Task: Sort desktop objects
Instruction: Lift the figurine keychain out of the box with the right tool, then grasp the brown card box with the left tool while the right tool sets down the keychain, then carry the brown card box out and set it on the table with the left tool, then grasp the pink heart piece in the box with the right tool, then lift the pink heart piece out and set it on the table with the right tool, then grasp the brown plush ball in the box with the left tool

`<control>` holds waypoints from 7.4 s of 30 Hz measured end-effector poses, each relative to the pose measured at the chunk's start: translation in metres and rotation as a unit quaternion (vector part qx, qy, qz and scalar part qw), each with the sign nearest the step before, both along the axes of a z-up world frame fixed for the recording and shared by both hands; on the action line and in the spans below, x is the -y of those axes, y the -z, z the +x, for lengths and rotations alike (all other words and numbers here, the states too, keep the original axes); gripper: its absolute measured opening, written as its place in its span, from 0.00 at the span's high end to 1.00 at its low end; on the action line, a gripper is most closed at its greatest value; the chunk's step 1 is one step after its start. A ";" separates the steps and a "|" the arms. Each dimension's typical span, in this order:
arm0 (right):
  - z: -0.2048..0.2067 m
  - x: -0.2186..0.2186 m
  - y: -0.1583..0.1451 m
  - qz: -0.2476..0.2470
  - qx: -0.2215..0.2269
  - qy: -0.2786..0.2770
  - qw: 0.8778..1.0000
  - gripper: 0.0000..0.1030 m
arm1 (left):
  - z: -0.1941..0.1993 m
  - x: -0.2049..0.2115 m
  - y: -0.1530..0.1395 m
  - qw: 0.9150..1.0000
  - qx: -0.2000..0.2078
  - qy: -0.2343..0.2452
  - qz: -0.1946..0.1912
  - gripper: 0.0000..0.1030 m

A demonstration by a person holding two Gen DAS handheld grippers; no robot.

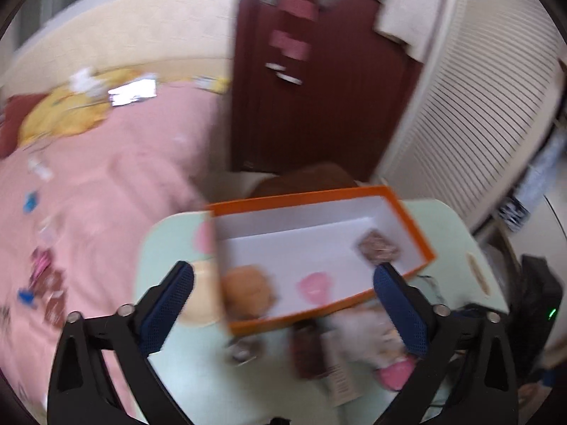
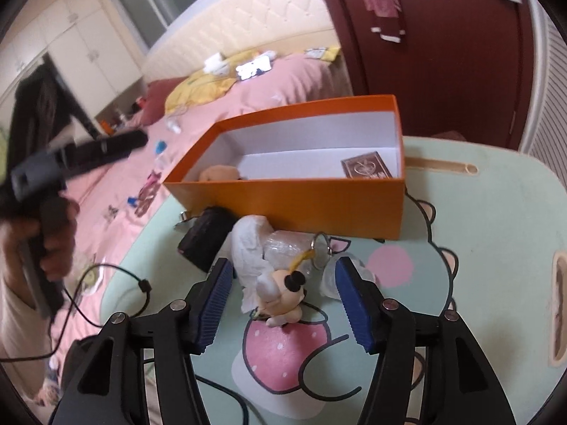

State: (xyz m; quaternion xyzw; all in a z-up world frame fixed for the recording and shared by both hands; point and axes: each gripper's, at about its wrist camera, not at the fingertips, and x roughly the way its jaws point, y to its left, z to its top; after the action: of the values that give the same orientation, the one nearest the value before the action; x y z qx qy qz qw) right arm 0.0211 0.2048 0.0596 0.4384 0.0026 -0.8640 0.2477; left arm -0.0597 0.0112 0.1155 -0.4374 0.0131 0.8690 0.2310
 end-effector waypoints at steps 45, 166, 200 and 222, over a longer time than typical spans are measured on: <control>0.011 -0.025 -0.002 -0.107 0.018 -0.009 0.994 0.40 | -0.094 -0.165 0.100 0.965 0.219 0.055 -0.133 0.57; -0.116 0.108 -0.061 0.112 0.192 -0.098 0.970 0.65 | 0.071 0.103 0.101 0.978 0.039 -0.159 0.126 0.31; -0.047 -0.005 -0.025 0.035 0.065 -0.002 0.997 0.52 | 0.036 0.066 0.035 0.996 -0.011 -0.067 0.051 0.31; -0.036 -0.029 -0.016 -0.138 0.102 -0.020 0.985 0.46 | -0.113 -0.075 0.082 0.902 0.255 0.057 -0.344 0.62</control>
State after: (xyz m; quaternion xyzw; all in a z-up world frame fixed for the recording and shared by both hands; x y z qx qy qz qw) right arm -0.0152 0.2339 0.0753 0.4860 -0.1336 -0.8015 0.3217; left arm -0.1723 0.0860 0.0336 -0.6949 0.2766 0.6545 0.1103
